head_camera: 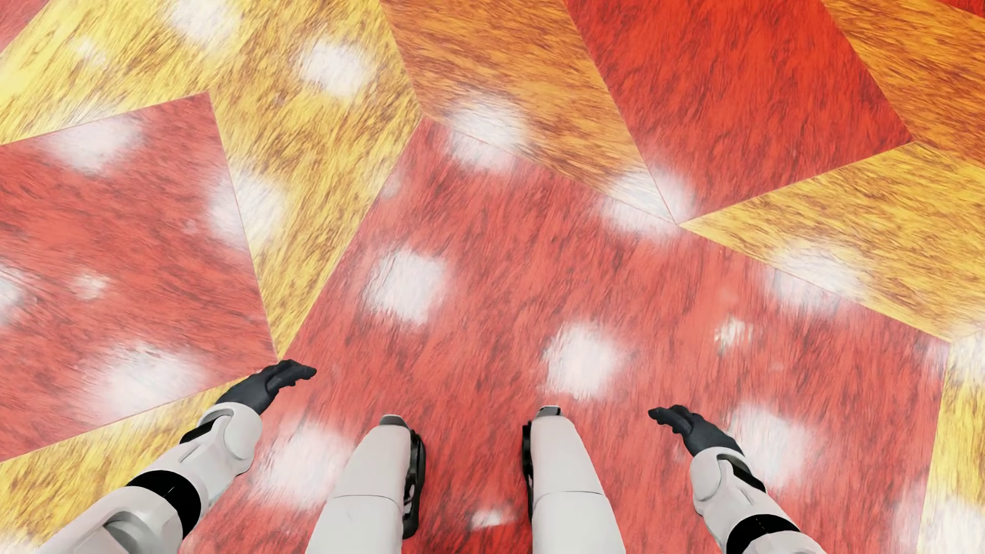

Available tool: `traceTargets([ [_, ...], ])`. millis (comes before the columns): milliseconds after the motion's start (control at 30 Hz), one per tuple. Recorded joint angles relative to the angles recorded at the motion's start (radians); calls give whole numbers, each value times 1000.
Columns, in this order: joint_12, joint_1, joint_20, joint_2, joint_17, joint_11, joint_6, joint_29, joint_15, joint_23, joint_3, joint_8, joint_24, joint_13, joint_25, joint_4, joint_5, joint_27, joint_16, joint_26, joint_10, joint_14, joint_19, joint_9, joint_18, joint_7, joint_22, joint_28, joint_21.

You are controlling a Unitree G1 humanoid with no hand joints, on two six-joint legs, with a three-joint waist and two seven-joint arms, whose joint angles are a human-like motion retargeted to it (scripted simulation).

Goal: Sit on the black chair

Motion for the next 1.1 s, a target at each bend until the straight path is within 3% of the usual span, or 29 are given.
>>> traceTargets([
  [33, 0, -70, 52, -66, -10, 62, 14, -25, -20, -25, -6, 22, -2, 1, 75, -4, -8, 42, -18, 19, 64, -32, -37, -26, 14, -15, 2, -24, 19],
  [133, -65, -201, 39, -197, -19, 205, 20, -29, -69, -44, -5, 40, -20, -67, 74, 0, -13, 50, -45, 19, 205, -73, -43, 3, 6, -28, 9, -9, 33],
  [533, -264, -542, -28, -545, -31, 575, 30, -41, -145, -52, 4, 106, 0, -306, 81, -4, -19, 69, -65, 20, 552, -132, -32, 120, -17, -79, -55, -5, 137],
  [767, -379, -680, -86, -686, -22, 719, 19, -53, -130, -35, 3, 146, -1, -443, 104, -16, 0, 79, -78, 22, 691, -129, -50, 195, -34, -97, -65, 11, 182],
  [967, -305, -673, -62, -670, 6, 791, 13, -31, -90, -44, 0, 141, 8, -396, 87, 3, 3, 85, -99, 27, 761, -60, -58, 198, -54, -99, -91, 13, 166],
  [1100, -228, -653, -56, -644, 16, 817, 13, 19, -86, -82, 5, 137, 35, -335, 84, 3, 5, 83, -99, 48, 793, -40, -57, 176, -36, -101, -74, -29, 146],
])
